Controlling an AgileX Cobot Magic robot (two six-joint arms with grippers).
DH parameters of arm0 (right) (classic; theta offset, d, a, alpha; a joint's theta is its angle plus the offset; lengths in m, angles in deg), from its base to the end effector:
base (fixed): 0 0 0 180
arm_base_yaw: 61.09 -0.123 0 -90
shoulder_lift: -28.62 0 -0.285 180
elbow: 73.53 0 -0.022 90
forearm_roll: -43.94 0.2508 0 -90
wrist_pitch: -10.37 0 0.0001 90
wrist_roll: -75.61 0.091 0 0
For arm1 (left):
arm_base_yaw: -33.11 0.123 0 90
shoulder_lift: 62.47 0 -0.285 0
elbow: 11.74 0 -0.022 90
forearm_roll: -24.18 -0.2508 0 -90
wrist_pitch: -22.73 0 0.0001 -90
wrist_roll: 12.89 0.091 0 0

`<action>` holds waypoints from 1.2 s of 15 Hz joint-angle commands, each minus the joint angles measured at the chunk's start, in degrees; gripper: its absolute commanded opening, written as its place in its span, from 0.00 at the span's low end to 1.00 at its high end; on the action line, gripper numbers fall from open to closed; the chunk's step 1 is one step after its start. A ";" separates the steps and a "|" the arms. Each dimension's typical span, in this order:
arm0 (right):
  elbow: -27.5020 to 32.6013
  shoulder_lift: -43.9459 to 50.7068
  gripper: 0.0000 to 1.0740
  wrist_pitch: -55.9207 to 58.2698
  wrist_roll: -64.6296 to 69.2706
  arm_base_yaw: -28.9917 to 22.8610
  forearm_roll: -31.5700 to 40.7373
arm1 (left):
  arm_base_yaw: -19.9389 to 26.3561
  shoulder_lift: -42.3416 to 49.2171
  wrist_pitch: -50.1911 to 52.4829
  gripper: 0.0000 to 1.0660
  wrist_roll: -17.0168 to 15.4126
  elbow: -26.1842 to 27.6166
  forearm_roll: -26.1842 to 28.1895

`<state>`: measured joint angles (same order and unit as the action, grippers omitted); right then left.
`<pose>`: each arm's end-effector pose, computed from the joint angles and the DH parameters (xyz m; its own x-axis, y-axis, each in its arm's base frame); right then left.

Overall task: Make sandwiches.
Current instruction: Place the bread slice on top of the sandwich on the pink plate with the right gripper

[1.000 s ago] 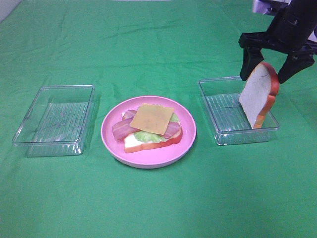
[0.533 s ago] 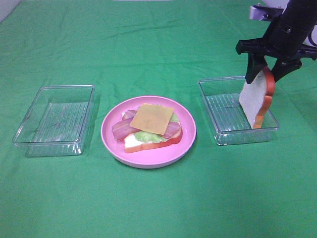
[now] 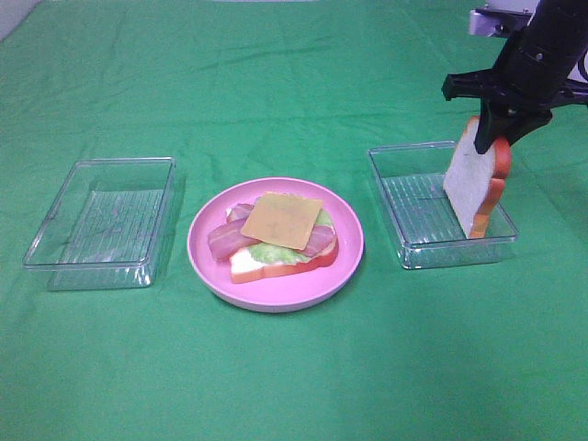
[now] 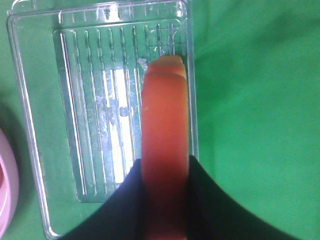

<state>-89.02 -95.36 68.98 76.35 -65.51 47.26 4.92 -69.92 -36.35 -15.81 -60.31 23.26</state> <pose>0.4228 0.0372 0.2121 -0.9746 -0.0321 -0.2217 -0.0460 0.9973 0.0578 -0.0034 0.0033 0.2797 -0.3932 0.1623 -0.9050 0.4450 0.8949 -0.0328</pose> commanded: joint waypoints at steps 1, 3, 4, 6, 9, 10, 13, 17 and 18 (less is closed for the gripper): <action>-0.29 1.26 0.00 1.78 -0.23 0.17 0.00 | 0.06 1.09 -0.17 0.65 -0.46 -0.11 -0.29; -0.29 6.30 0.00 1.72 -0.23 0.17 1.38 | 0.06 1.09 -0.17 0.65 -0.46 -0.11 -0.29; -0.29 7.39 0.00 1.72 -0.23 0.17 1.89 | 0.06 1.09 -0.17 0.65 -0.46 -0.11 -0.29; -0.23 10.60 0.00 2.12 -0.34 0.17 5.61 | 0.06 1.09 -0.17 0.65 -0.46 -0.11 -0.29; 0.40 12.49 0.00 3.38 -2.29 0.11 13.69 | 0.06 1.09 -0.17 0.65 -0.46 -0.11 -0.29; 1.15 12.78 0.00 3.32 -4.64 0.00 18.56 | 0.06 1.09 -0.17 0.65 -0.46 -0.11 -0.29; 9.63 12.78 0.00 1.32 -15.64 -0.06 40.74 | 0.06 1.09 -0.17 0.65 -0.46 -0.11 -0.29; 23.43 12.72 0.00 -4.58 -29.34 -0.06 62.62 | 0.06 1.09 -0.17 0.65 -0.46 -0.11 -0.29; 26.81 12.55 0.00 -5.50 -33.17 -0.06 67.61 | 0.06 1.09 -0.17 0.65 -0.46 -0.11 -0.29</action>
<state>-62.95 -83.05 64.17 45.70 -65.51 111.21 4.92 -69.92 -36.35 -15.81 -60.31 23.26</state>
